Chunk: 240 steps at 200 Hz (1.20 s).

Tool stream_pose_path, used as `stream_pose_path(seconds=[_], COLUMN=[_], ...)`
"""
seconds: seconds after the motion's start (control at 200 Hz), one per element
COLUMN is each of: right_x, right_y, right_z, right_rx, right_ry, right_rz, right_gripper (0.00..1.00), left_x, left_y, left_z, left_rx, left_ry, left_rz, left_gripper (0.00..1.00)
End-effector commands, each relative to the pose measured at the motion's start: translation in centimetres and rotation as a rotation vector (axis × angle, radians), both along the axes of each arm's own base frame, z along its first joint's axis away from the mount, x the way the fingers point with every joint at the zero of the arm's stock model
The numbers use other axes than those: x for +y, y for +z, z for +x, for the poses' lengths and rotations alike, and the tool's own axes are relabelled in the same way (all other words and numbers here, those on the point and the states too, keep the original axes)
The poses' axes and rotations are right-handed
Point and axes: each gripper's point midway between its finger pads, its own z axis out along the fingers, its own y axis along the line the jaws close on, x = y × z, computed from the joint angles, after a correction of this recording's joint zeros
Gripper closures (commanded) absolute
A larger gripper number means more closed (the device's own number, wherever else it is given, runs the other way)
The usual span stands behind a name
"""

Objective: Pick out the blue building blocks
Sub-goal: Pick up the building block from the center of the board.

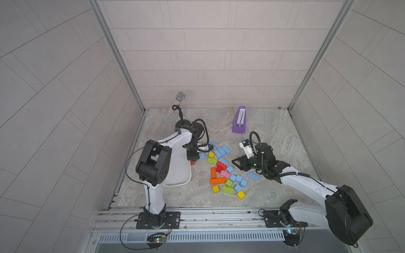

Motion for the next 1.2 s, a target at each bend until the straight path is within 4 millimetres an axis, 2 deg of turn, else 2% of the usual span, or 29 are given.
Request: stream_pose_path(seconds=[0.0,0.135,0.43,0.665,0.78,0.976,1.106,1.196], right_x=[0.2,0.4,0.3,0.0,0.0,0.0,0.4,0.8], right_y=[0.2,0.0,-0.2,0.1,0.3,0.8,1.4,1.9], right_z=[0.2,0.2,0.0,-0.1,-0.1,0.2,0.4,0.5], right_rx=[-0.011,-0.004,-0.005,-0.019,-0.026,-0.027,-0.036,-0.046], right_ry=[0.004,0.011,0.01,0.004,-0.001,-0.009,0.006,0.013], right_rz=[0.021,0.028,0.032,0.026,0.028,0.022,0.004,-0.001], right_gripper=[0.5,0.53,0.58,0.6,0.61,0.62,0.63,0.63], left_x=[-0.5,-1.0,-1.8,-1.6,-1.9,-2.1,-0.8,1.2], left_y=[-0.1,-0.7,-1.4,-1.0,0.4,4.8,7.6,8.4], left_z=[0.3,0.2,0.6,0.7,0.7,-0.1,-1.4,-2.8], left_rx=[0.0,0.014,0.001,-0.018,-0.04,-0.073,-0.1,-0.084], left_ry=[-0.028,-0.019,-0.015,-0.03,-0.031,-0.02,-0.035,-0.039], left_rz=[-0.003,-0.014,-0.022,-0.009,-0.037,-0.086,-0.082,-0.068], left_gripper=[0.38,0.38,0.47,0.65,0.72,0.73,0.73,0.73])
